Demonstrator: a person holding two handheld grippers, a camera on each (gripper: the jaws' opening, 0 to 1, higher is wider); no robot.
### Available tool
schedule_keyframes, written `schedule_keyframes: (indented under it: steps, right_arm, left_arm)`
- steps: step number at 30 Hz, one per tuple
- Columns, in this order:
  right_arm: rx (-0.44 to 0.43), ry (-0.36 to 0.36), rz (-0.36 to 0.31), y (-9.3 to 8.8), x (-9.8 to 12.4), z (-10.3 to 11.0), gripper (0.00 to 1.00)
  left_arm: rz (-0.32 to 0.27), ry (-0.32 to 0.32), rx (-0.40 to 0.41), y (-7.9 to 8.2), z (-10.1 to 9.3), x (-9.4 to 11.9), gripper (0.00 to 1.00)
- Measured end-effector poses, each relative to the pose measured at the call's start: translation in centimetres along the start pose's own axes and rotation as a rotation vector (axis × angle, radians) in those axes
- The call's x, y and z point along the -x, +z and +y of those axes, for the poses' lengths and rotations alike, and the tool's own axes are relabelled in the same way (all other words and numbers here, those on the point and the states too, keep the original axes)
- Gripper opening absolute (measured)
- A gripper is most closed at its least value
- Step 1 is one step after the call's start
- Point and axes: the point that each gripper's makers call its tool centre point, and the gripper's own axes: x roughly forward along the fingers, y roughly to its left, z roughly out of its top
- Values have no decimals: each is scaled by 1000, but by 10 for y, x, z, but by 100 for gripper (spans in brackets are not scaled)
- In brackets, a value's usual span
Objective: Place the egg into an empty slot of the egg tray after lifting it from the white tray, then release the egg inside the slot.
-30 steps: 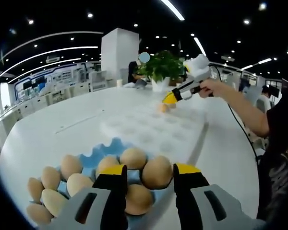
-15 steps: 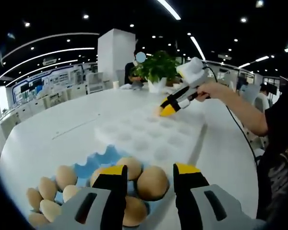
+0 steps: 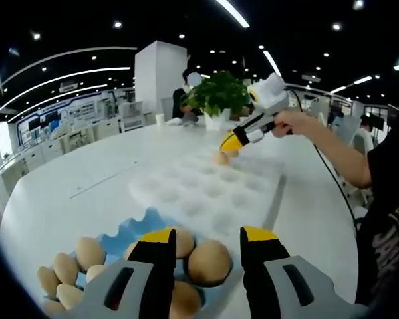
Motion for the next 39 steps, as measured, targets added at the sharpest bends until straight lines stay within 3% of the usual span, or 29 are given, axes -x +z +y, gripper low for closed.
schedule_keyframes:
  steps: [2, 6, 9, 16, 21, 26, 33, 39]
  right_arm:
    - [-73, 66, -43, 3, 3, 7, 0]
    - [-72, 28, -65, -1, 4, 1, 5]
    - [-72, 38, -27, -4, -1, 1, 17]
    - [-46, 43, 31, -20, -18, -1, 25]
    - [-53, 75, 21, -15, -25, -9, 25]
    - [-54, 74, 20, -15, -22, -5, 24]
    - [-67, 81, 9, -12, -24, -10, 24]
    - [-73, 89, -3, -13, -21, -7, 23]
  left_arm:
    - [-8, -4, 3, 2, -2, 0, 39]
    - [-7, 2, -1, 2, -2, -1, 39]
    - [-12, 2, 2, 3, -3, -2, 39]
    - [-17, -9, 9, 3, -9, -8, 40]
    - [-21, -13, 13, 6, -8, -13, 40]
    - [-64, -49, 21, 29, -12, -28, 40]
    - [-63, -79, 20, 38, -17, -46, 41]
    - [-64, -103, 18, 53, -16, -76, 41]
